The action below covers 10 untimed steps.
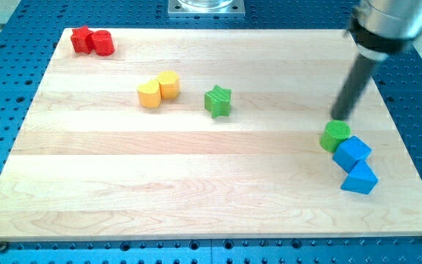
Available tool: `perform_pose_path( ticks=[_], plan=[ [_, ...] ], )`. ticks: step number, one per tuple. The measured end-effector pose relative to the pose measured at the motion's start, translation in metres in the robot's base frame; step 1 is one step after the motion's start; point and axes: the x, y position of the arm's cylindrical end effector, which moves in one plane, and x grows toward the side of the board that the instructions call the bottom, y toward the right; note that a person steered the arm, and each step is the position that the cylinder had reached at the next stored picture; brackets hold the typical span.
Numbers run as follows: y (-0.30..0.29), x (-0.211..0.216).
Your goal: Place the green blocks above the blue cube
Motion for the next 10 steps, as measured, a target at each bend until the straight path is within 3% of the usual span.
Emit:
perform_pose_path(
  ticks=[1,2,4,5,6,7,8,9,10],
  plan=[
    [-0.120,0.043],
    [-0.074,0.072],
    [0.002,0.071],
    [-0.015,0.054],
    [-0.081,0.027],
    [-0.188,0.065],
    [-0.287,0.046],
    [-0.212,-0.002],
    [-0.059,-0.002]
  ],
)
